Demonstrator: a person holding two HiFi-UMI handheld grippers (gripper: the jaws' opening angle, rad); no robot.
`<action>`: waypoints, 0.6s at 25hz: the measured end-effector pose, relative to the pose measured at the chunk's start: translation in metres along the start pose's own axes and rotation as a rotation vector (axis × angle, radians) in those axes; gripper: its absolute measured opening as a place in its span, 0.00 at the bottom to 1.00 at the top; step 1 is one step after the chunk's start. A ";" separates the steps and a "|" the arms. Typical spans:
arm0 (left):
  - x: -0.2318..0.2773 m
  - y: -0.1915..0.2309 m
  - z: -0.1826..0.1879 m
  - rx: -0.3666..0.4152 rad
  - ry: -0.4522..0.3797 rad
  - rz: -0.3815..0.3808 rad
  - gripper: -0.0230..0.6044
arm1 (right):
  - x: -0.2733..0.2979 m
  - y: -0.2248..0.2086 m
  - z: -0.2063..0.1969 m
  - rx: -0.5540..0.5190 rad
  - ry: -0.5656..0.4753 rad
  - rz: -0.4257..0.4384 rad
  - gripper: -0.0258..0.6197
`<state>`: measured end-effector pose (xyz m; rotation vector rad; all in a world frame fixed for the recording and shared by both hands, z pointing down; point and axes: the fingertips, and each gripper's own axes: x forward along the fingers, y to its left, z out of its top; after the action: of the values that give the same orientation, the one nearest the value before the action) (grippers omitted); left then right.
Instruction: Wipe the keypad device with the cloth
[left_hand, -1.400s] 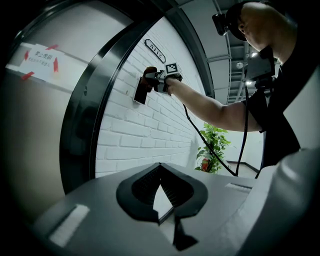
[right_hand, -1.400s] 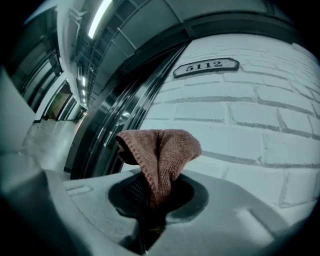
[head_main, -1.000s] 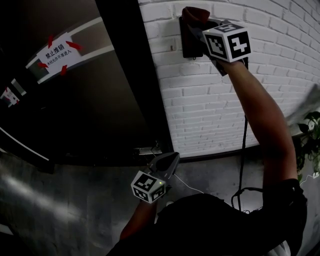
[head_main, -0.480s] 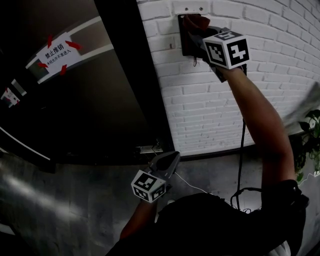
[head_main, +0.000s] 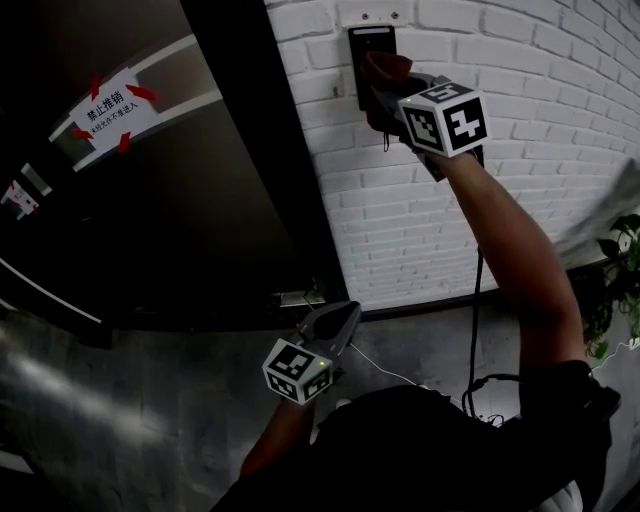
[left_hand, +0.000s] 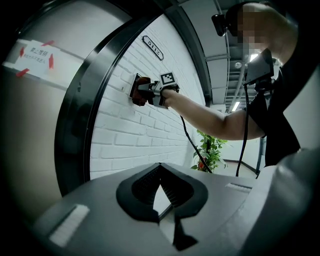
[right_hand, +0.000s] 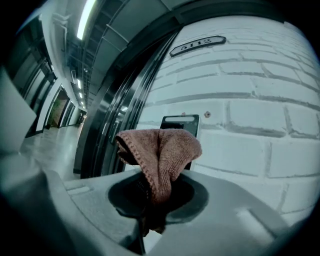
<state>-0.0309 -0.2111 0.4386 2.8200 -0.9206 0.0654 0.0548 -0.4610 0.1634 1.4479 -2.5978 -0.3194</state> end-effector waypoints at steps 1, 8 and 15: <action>0.000 0.000 0.000 0.000 0.001 -0.001 0.06 | 0.000 0.001 -0.003 0.004 0.004 0.002 0.11; 0.000 -0.002 0.001 0.003 0.005 -0.004 0.06 | 0.001 0.005 -0.024 0.024 0.026 0.008 0.11; -0.003 -0.002 -0.001 0.005 0.011 -0.009 0.06 | 0.002 0.012 -0.045 0.040 0.058 0.010 0.11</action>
<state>-0.0326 -0.2078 0.4391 2.8257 -0.9062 0.0825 0.0550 -0.4618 0.2102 1.4340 -2.5791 -0.2225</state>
